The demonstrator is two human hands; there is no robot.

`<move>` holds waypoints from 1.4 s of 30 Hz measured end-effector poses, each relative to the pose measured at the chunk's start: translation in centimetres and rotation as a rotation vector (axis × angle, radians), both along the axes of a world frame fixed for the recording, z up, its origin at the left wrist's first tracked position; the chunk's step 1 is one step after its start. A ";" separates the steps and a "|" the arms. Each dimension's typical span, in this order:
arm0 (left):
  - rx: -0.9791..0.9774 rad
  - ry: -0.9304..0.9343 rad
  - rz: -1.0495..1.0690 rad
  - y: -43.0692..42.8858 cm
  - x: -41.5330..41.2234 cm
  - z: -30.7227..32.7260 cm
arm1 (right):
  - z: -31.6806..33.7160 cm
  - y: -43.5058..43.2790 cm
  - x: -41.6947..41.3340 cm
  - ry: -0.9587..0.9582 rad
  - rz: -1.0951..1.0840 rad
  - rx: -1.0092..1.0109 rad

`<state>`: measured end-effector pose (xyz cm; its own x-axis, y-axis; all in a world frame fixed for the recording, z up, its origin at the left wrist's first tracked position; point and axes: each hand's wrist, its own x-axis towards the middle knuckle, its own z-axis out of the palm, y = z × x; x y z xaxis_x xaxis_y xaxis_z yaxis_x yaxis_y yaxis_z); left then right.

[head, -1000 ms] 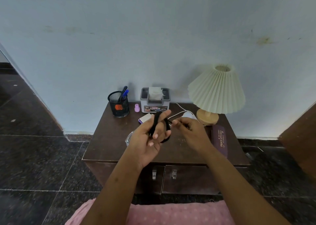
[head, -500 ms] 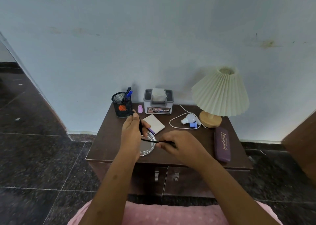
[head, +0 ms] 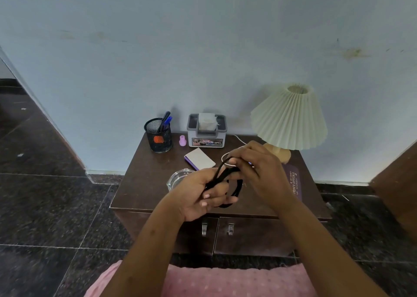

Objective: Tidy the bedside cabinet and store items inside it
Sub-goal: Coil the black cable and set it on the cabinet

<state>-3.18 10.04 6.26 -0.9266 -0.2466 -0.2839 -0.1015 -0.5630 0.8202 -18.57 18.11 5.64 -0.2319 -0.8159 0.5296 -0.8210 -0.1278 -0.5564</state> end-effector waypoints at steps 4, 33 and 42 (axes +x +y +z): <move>0.034 0.038 0.040 -0.3 0.0 -0.3 | -0.8 -0.7 -0.3 -0.241 0.084 0.043; 0.038 0.033 0.484 -0.5 -1.2 -0.8 | -0.6 -1.3 1.6 -1.114 0.328 0.431; -0.214 -0.130 0.629 -0.3 -1.9 -1.5 | -0.5 -1.7 3.2 -1.008 0.162 0.378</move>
